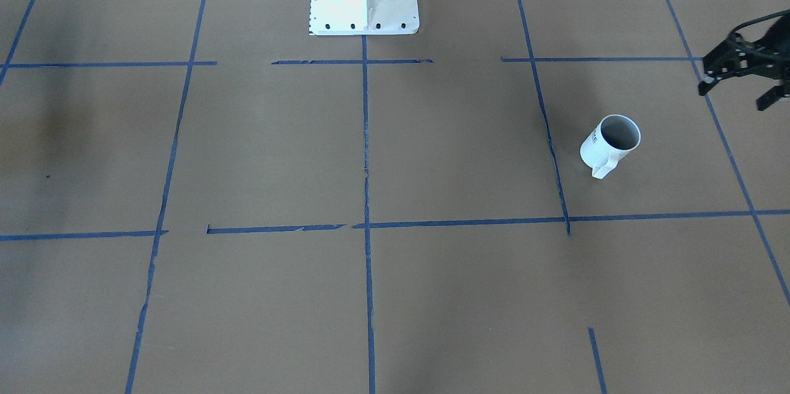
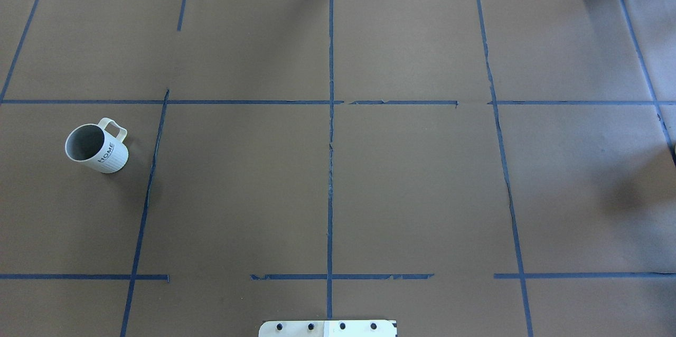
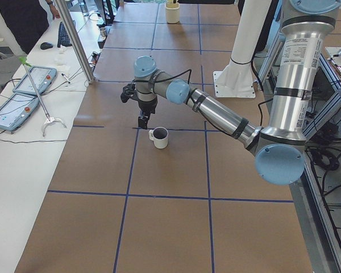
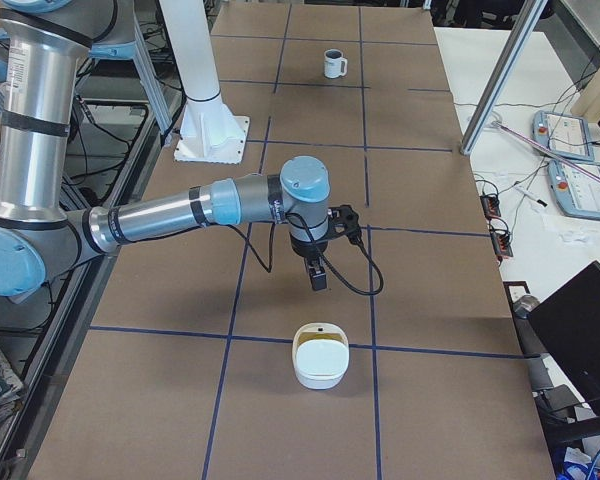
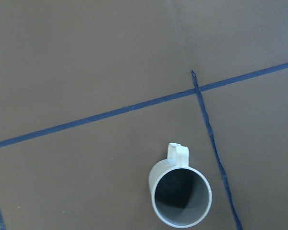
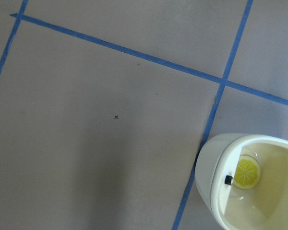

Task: Left arm hands cup to right arm to dump lemon

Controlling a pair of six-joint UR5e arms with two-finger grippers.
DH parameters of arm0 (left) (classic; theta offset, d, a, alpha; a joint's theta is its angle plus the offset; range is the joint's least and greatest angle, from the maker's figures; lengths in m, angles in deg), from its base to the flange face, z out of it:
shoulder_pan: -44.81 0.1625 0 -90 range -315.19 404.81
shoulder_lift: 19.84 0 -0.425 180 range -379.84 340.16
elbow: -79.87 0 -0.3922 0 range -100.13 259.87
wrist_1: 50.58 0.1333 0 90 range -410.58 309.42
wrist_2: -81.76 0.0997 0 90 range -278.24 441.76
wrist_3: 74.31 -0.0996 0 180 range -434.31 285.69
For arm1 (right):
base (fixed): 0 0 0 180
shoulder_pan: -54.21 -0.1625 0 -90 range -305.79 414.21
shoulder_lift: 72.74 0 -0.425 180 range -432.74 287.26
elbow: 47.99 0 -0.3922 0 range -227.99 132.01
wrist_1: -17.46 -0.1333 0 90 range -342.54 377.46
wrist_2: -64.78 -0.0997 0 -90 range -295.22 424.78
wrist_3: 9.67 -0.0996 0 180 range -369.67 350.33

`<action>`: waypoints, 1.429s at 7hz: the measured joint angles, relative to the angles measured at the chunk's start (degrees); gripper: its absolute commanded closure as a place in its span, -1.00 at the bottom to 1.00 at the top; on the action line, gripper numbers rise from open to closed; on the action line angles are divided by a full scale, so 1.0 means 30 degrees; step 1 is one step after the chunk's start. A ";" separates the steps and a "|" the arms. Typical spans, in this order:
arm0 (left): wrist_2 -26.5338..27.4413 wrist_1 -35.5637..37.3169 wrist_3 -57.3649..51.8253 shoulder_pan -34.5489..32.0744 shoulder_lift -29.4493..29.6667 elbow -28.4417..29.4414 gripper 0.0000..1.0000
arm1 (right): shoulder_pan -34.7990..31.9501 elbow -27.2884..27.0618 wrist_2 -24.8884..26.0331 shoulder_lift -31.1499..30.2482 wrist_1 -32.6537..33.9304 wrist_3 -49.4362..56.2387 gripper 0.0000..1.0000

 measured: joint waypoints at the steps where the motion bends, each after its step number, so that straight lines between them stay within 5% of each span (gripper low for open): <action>1: -0.0050 0.0035 -0.0900 -0.1097 -0.0010 0.1399 -1.00 | -0.0338 0.0068 -0.0002 -0.0009 0.0998 0.0833 -1.00; 4: -0.0062 0.0181 -0.1220 -0.2524 -0.0738 0.2317 -1.00 | -0.0511 0.0384 -0.0004 -0.0113 0.2454 0.1285 -1.00; 10: -0.0057 -0.0195 -0.1261 -0.1914 -0.1736 0.1574 -1.00 | -0.0493 0.0503 0.0030 -0.0681 0.2327 0.1292 -1.00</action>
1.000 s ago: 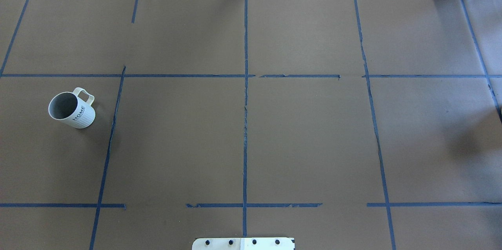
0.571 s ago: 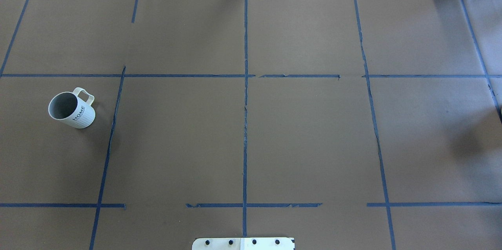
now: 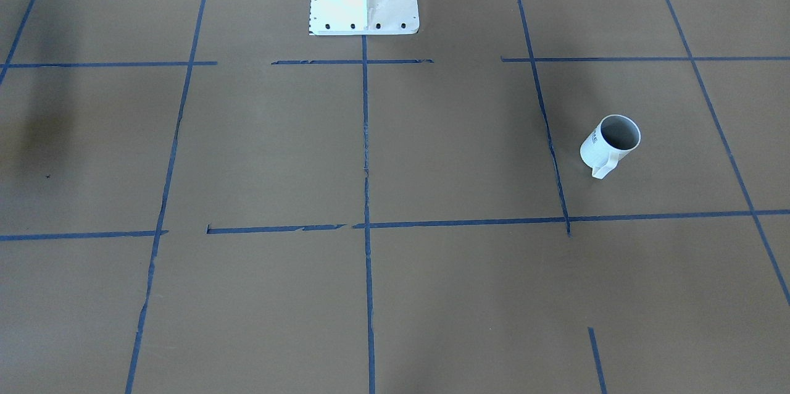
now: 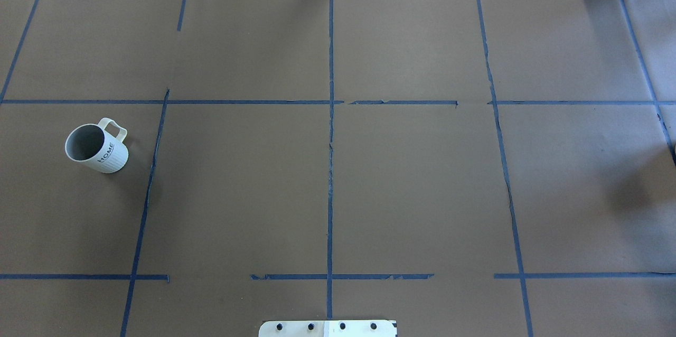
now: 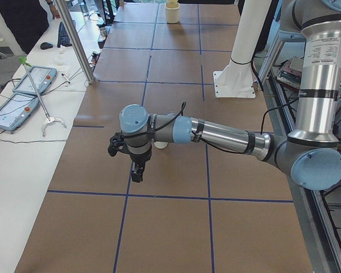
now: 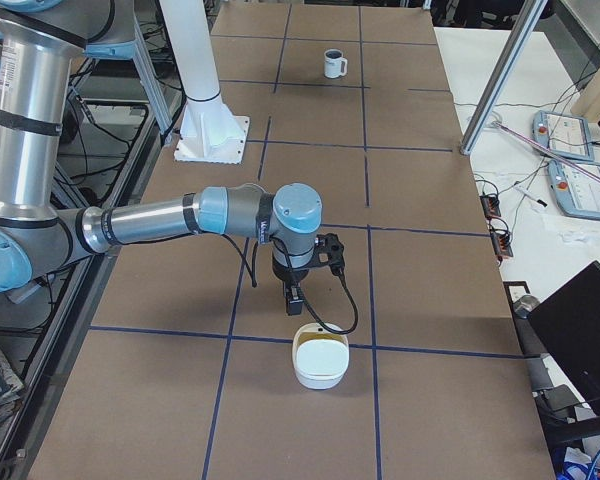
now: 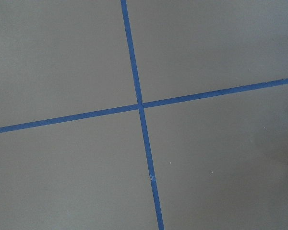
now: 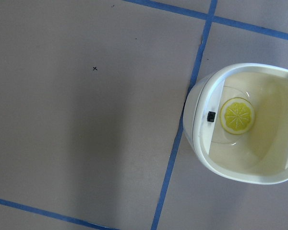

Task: Left arm hands cup to right arm to dump lemon

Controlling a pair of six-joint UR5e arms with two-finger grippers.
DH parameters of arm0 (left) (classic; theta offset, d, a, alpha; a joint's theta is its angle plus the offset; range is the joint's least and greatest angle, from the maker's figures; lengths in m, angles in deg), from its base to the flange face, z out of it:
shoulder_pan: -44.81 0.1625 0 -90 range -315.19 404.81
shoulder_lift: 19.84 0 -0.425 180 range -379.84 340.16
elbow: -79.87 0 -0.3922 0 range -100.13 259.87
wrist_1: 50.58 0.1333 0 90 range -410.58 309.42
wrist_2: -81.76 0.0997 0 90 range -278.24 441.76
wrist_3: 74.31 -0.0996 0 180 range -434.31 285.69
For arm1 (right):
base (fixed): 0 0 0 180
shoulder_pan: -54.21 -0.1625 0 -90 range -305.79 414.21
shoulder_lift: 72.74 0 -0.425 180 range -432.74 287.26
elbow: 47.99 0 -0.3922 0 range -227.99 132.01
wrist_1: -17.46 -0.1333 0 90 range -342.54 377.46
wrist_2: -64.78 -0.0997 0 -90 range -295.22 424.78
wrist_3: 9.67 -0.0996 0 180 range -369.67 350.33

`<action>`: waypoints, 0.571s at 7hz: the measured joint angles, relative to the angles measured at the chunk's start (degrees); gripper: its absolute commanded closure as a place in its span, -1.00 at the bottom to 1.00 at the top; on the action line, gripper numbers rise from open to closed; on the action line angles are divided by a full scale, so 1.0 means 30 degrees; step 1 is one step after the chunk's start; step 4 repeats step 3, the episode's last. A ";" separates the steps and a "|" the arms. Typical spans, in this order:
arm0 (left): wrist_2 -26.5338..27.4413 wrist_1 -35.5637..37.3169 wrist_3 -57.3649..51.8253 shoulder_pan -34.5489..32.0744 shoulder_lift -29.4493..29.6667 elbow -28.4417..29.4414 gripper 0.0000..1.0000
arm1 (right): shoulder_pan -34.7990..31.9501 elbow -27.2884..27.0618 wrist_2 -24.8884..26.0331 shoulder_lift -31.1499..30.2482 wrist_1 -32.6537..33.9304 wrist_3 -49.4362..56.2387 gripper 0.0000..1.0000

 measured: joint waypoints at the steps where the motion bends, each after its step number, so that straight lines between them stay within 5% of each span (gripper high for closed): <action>1: -0.0026 -0.0094 -0.0018 0.0043 -0.0146 0.0001 -1.00 | -0.0001 -0.0012 0.0009 -0.0009 -0.0005 0.0006 -1.00; 4: -0.0089 0.0054 -0.0090 0.0024 -0.0276 -0.0241 -1.00 | -0.0011 -0.0003 0.0027 -0.0003 -0.0006 0.0008 -1.00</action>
